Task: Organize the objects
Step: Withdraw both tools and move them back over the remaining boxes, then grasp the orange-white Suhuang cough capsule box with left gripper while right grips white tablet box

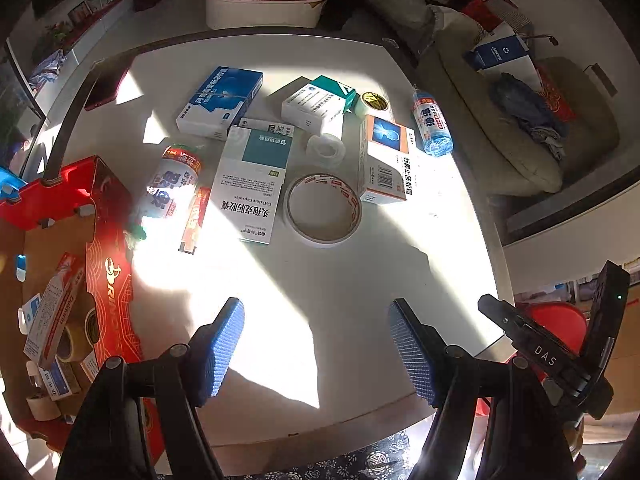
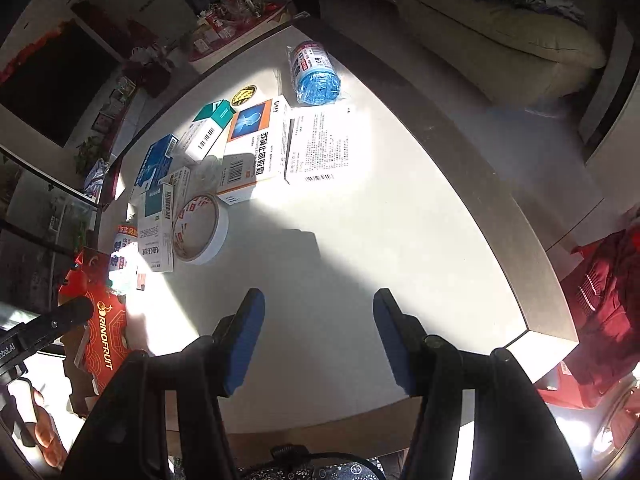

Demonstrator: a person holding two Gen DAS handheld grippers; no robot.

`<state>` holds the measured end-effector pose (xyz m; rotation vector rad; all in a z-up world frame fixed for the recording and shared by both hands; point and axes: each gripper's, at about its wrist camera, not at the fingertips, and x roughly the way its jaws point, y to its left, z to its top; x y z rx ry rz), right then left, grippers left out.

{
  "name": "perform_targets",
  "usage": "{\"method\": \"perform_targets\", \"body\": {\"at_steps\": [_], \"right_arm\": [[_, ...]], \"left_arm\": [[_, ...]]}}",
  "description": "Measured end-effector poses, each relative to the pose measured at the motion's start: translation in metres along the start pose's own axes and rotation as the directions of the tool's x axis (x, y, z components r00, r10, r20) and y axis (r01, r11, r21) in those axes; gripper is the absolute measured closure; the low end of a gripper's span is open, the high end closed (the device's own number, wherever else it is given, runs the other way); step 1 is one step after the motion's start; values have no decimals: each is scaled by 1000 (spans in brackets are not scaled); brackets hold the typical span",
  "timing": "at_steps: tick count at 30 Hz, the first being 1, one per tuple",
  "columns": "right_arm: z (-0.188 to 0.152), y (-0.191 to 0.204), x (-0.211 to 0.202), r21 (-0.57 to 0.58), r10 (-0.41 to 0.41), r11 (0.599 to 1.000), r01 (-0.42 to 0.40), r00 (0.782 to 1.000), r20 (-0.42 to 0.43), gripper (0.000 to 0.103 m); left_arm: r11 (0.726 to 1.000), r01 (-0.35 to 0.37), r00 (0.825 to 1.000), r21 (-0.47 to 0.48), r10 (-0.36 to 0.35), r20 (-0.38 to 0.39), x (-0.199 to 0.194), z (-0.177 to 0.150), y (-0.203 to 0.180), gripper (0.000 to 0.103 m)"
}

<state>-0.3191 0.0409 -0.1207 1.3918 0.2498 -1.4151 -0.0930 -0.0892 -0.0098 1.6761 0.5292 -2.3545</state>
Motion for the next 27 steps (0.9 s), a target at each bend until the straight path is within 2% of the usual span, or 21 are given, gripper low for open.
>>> {"method": "perform_targets", "body": {"at_steps": [3, 10, 16, 17, 18, 22, 27], "right_arm": [[14, -7, 1, -4, -3, 1000, 3, 1000, 5, 47], [56, -11, 16, 3, -7, 1000, 7, 1000, -15, 47], [89, -9, 33, -16, -22, 1000, 22, 999, -34, 47], [94, -10, 36, -13, -20, 1000, 20, 999, -40, 47], [98, -10, 39, -12, -16, 1000, 15, 999, -45, 47], [112, -9, 52, -21, -33, 999, 32, 998, -60, 47], [123, -14, 64, 8, -16, 1000, 16, 997, -76, 47]], "left_arm": [[1000, 2, 1000, 4, -2, -24, 18, 19, -18, 25], [995, -76, 995, 63, 80, -61, 61, 68, -53, 25], [991, -120, 986, 62, 126, -109, 102, 104, -72, 25], [989, -129, 984, 72, 137, -118, 108, 109, -76, 25], [989, -143, 982, 37, 147, -117, 113, 114, -78, 25], [980, -188, 971, 63, 195, -138, 135, 132, -87, 24], [982, -189, 969, 31, 191, -156, 151, 142, -88, 24]]}}
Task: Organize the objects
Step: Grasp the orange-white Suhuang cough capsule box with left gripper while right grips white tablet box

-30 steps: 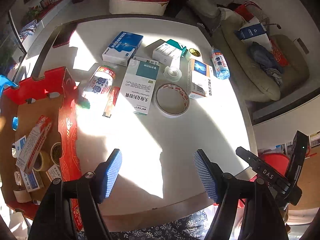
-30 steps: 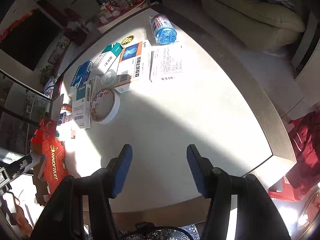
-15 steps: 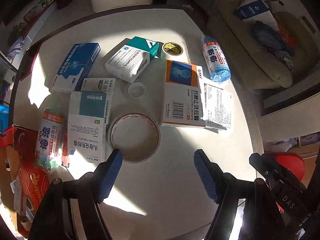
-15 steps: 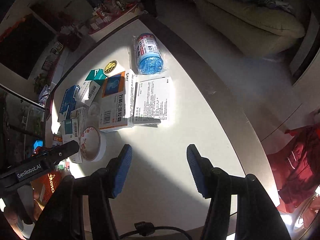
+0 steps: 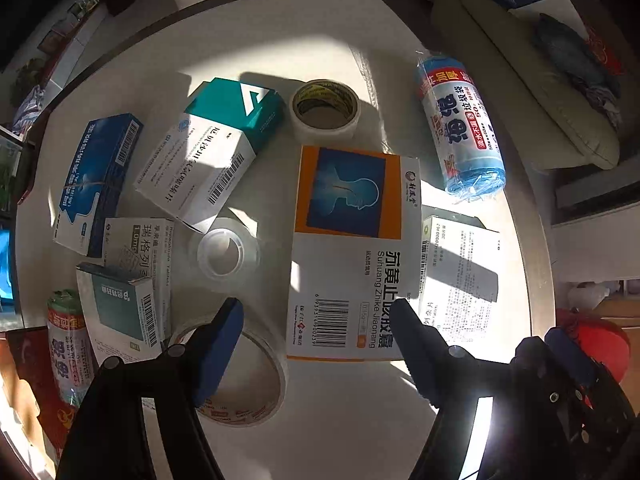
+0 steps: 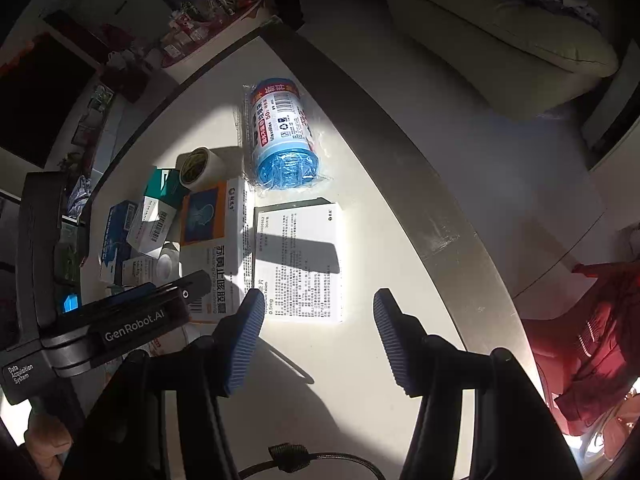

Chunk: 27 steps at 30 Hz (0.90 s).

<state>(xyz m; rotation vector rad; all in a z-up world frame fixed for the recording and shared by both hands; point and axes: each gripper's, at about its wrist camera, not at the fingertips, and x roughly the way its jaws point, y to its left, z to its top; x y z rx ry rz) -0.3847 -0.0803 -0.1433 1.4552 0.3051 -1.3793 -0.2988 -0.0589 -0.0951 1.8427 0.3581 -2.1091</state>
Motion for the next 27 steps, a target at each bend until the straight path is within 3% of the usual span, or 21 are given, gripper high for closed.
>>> {"method": "perform_targets", "body": {"at_steps": [4, 9, 15, 21, 26, 27], "right_arm": [[10, -3, 10, 25, 5, 1000, -4, 1000, -14, 47], [20, 9, 34, 21, 16, 1000, -15, 997, -79, 47], [25, 33, 54, -66, -76, 995, 70, 992, -98, 47], [27, 49, 63, -121, -125, 986, 114, 988, -94, 40], [25, 59, 72, -197, -267, 948, 250, 962, -64, 39], [25, 58, 74, -194, -262, 950, 246, 963, -62, 37]], "left_arm": [[1000, -21, 1000, 9, 21, 7, 5, 5, -5, 24], [997, -16, 999, -72, 19, 46, -6, 2, 17, 24], [992, 8, 998, -129, 0, 58, -16, -2, 52, 23], [990, 29, 998, -141, -21, 58, -19, -7, 72, 23], [989, 49, 998, -141, -41, 55, -19, -10, 73, 23], [989, 50, 997, -141, -42, 58, -19, -9, 73, 24]]}}
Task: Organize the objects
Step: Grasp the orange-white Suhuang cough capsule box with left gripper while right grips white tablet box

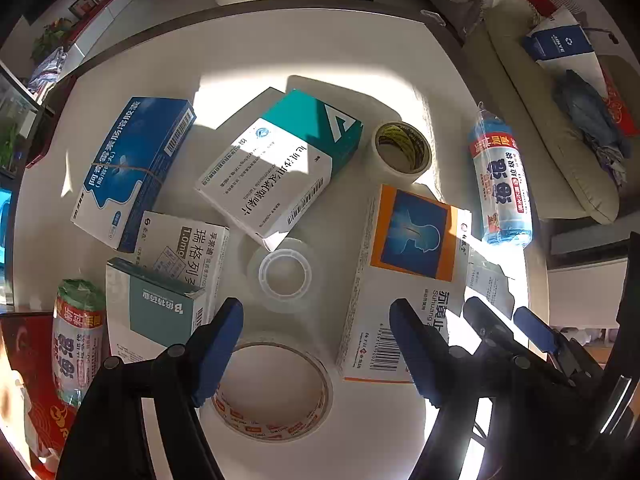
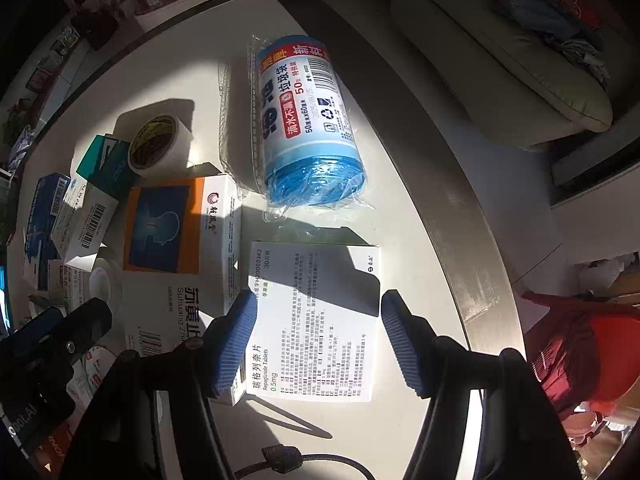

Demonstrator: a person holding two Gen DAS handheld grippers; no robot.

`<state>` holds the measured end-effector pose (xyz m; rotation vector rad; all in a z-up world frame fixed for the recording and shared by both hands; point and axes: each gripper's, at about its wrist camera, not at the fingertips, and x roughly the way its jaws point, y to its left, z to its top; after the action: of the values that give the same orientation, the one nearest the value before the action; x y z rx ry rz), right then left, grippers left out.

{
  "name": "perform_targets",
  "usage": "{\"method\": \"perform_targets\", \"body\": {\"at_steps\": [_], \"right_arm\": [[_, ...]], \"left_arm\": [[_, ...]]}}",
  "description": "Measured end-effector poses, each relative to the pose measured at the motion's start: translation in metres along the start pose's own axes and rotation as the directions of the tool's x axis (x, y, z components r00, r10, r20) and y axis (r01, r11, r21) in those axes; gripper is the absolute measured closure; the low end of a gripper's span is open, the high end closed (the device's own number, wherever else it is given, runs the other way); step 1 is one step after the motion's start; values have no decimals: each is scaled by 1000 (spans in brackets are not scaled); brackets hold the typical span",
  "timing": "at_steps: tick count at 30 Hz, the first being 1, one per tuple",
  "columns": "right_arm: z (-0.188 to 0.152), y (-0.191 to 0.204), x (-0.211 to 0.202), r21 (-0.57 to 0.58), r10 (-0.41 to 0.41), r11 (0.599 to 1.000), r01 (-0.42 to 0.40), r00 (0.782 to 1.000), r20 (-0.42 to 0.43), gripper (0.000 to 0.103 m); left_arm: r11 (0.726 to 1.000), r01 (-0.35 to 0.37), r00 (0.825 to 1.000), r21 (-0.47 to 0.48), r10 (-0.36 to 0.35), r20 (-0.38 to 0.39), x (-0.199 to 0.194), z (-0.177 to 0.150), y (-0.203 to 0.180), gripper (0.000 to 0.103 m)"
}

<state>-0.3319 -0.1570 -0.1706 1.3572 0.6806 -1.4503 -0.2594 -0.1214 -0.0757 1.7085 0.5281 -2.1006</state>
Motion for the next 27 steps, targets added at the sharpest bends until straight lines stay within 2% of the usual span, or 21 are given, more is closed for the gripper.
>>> {"method": "perform_targets", "body": {"at_steps": [7, 9, 10, 21, 27], "right_arm": [[-3, 0, 7, -32, 18, 999, -18, 1000, -16, 27], [-7, -3, 13, -43, -18, 999, 16, 999, -41, 26], [-10, -5, 12, -56, -41, 998, 40, 999, -21, 26], [-20, -52, 9, -29, -22, 999, 22, 1000, -11, 26], [-21, -58, 10, -46, -2, 999, 2, 1000, -8, 26]], "left_arm": [[1000, 2, 1000, -6, -2, -9, 7, 10, -5, 23], [1000, 2, 1000, -4, -2, -14, 9, 11, -9, 24], [1000, 3, 1000, -1, -3, -16, 9, 11, -11, 24], [996, -30, 999, 84, 32, -23, 24, 12, -56, 23], [979, -110, 994, 169, 105, 39, 22, 11, -83, 20]]}}
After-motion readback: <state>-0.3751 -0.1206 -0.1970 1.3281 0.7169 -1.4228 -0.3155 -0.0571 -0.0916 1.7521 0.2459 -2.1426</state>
